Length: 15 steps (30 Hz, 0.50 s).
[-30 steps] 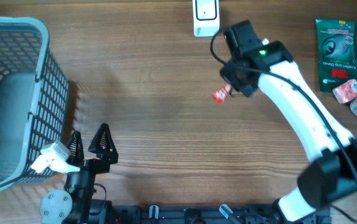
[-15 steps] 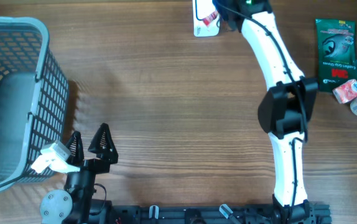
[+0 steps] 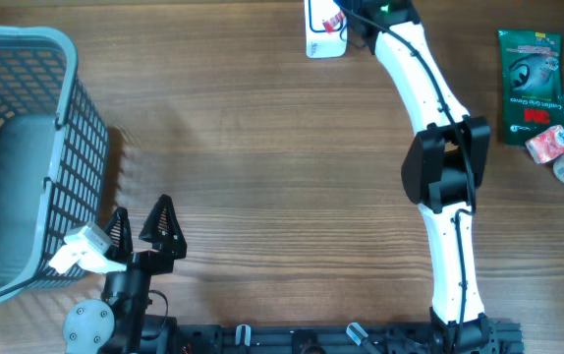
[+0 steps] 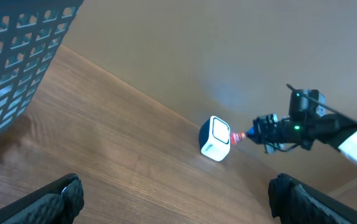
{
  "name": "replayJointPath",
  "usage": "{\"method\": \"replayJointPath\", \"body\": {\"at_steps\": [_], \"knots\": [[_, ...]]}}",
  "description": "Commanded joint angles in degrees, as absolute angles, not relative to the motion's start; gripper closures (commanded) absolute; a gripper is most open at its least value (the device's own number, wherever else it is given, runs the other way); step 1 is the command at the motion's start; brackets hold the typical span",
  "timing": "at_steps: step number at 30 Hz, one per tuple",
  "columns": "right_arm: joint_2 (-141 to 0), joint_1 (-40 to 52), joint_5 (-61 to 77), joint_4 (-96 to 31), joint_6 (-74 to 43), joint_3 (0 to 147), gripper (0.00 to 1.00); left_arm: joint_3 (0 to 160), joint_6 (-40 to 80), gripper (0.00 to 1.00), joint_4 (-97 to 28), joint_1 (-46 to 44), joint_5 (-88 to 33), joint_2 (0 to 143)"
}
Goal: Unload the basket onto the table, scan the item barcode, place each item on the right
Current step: 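Carry the wafer to the right table edge and release it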
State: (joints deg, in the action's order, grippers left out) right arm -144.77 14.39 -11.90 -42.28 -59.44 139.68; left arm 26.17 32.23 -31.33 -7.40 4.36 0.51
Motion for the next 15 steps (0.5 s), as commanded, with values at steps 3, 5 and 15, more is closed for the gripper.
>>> {"method": "replayJointPath", "body": {"at_steps": [3, 5, 15], "knots": [[-143.3, 3.9, -14.1, -57.1, -41.7, 144.5, 0.95, 25.8, 31.8, 0.00, -31.2, -7.7, 3.7, 0.3], [-143.7, -1.0, -14.2, -57.7, -27.1, 143.8, 0.95, 25.8, 31.8, 0.00, -31.2, -7.7, 3.7, 0.3], [-144.9, -18.4, -1.5, -57.8, 15.5, 135.3, 0.95, 25.9, 31.8, 0.00, -31.2, -7.7, 3.7, 0.3]]}}
